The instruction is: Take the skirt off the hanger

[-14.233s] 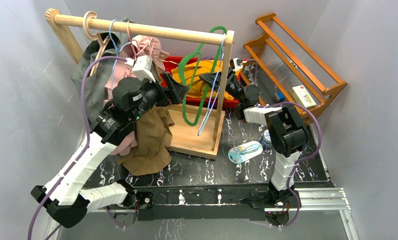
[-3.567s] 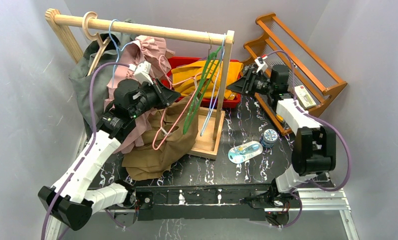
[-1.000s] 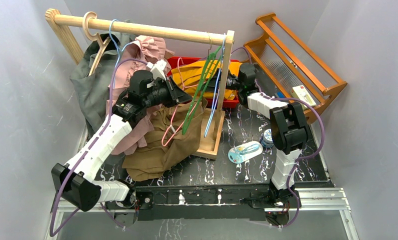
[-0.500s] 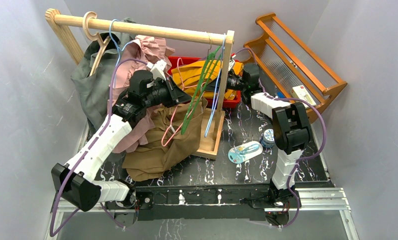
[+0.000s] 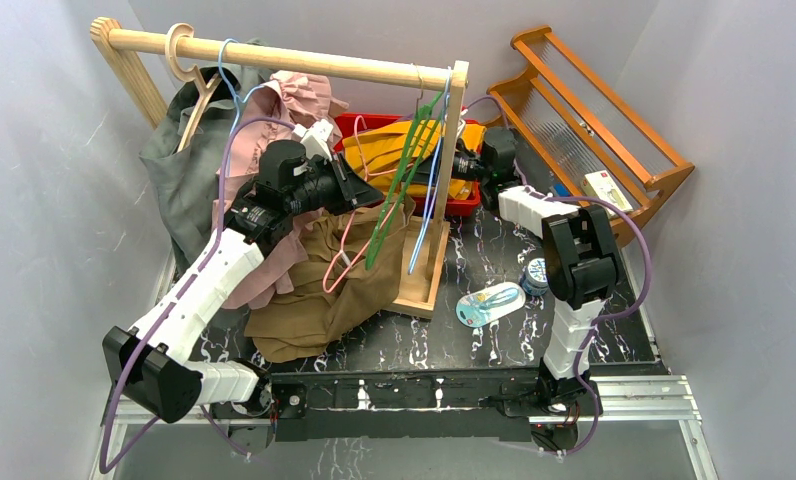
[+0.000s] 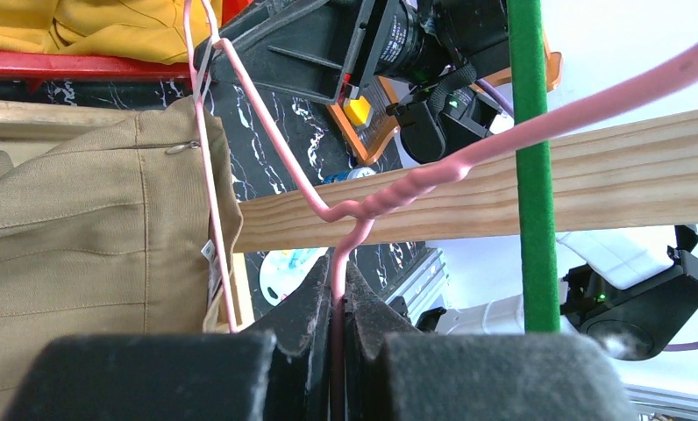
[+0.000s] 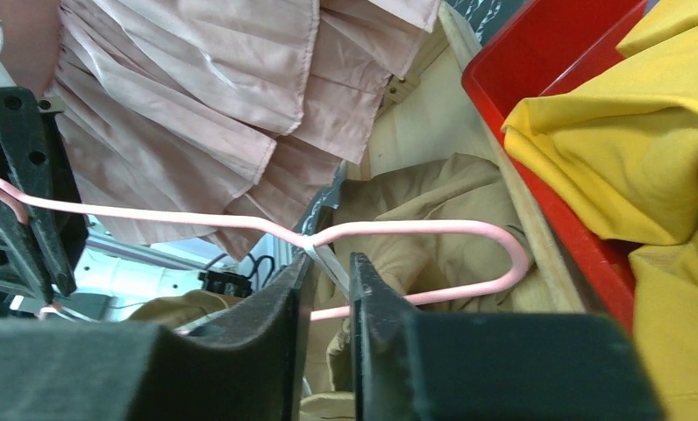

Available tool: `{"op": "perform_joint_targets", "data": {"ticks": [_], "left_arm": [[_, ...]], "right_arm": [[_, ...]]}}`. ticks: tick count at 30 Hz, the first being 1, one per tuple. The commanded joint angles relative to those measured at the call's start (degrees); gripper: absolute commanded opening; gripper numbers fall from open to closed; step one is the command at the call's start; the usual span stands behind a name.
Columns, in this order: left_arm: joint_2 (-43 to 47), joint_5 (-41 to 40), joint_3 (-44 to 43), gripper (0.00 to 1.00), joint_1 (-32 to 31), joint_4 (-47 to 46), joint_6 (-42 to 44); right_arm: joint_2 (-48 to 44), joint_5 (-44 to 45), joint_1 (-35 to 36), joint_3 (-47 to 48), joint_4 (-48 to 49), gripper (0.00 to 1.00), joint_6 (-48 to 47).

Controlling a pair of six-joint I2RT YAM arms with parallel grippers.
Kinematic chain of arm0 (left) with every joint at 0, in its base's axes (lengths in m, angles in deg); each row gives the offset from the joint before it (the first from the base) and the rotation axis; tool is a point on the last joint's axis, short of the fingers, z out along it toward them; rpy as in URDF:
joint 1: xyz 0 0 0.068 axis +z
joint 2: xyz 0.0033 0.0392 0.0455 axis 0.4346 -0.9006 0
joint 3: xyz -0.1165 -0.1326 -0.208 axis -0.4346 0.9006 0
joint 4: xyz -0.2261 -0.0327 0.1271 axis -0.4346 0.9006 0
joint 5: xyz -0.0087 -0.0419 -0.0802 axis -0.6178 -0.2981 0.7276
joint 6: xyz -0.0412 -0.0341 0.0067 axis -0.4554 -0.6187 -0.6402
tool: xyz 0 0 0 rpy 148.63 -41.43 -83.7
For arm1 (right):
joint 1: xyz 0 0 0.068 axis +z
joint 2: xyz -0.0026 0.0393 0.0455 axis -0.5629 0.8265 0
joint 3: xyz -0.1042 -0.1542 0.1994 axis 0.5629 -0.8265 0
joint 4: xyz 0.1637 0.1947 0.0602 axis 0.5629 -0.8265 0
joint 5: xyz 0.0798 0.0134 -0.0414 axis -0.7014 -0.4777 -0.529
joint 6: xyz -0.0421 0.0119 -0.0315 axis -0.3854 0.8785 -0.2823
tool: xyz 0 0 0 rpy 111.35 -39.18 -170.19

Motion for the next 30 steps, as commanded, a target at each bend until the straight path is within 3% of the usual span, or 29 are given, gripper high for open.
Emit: {"op": "perform_joint_targets", "data": {"ticks": [1,8,20,30], "left_arm": [[1.89,1.43,-2.49,0.0,0.42,-1.16,0.08],[1.93,1.18,-2.92,0.0,0.47,0.26,1.44],[2.14,-0.45,-4.15,0.0,0.5,6.71,8.81],[7.5,-0.46,-1.39,0.0,0.52,5.42,14.3]], "right_arm": [[-0.39,-0.49,0.42,1.99,4.09,0.24,0.32],[-1.48,2.64,0.21,1.78,0.6,0.0,-1.94],[-3.33,7.22,-0.54,2.83,-8.38,0.0,-5.15],[-2.01,11.5,-4.11,4.3,-13.38,0.0,1.38]]}}
